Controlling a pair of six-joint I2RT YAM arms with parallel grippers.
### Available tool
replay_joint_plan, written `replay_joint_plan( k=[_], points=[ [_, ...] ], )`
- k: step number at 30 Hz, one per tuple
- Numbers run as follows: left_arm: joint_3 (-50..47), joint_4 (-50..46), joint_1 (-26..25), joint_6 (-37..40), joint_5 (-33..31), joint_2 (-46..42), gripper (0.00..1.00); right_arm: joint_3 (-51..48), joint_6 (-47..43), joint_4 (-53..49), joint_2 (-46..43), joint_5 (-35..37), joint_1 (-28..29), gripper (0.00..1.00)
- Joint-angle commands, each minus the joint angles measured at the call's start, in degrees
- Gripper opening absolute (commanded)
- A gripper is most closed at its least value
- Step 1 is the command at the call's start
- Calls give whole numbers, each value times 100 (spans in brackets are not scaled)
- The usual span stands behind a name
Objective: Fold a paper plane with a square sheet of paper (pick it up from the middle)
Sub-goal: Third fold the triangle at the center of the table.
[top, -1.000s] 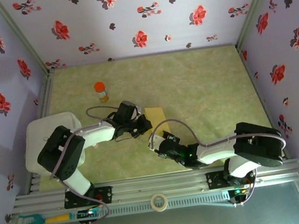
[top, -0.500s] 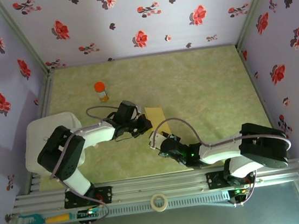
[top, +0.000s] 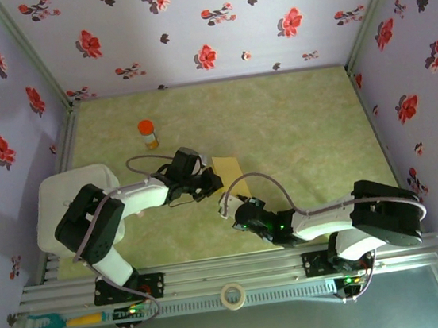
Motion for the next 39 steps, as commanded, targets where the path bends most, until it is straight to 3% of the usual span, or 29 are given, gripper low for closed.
replay_joint_plan(
  k=[1, 11, 17, 28, 39],
  points=[
    [-108, 37, 39, -96, 87, -76, 4, 50, 143, -40, 22, 196, 51, 19],
    [-115, 41, 39, -96, 81, -96, 6, 98, 243, -79, 41, 82, 47, 5],
    [-65, -91, 39, 14, 48, -171, 21, 84, 525, -180, -72, 53, 11, 0],
    [103, -1188, 209, 534, -721, -930, 36, 294, 2084, -1151, -641, -2359, -1006, 0],
    [233, -1229, 268, 653, -652, -1034, 28, 719, 3496, -1688, -460, -4449, -1911, 0]
  ],
)
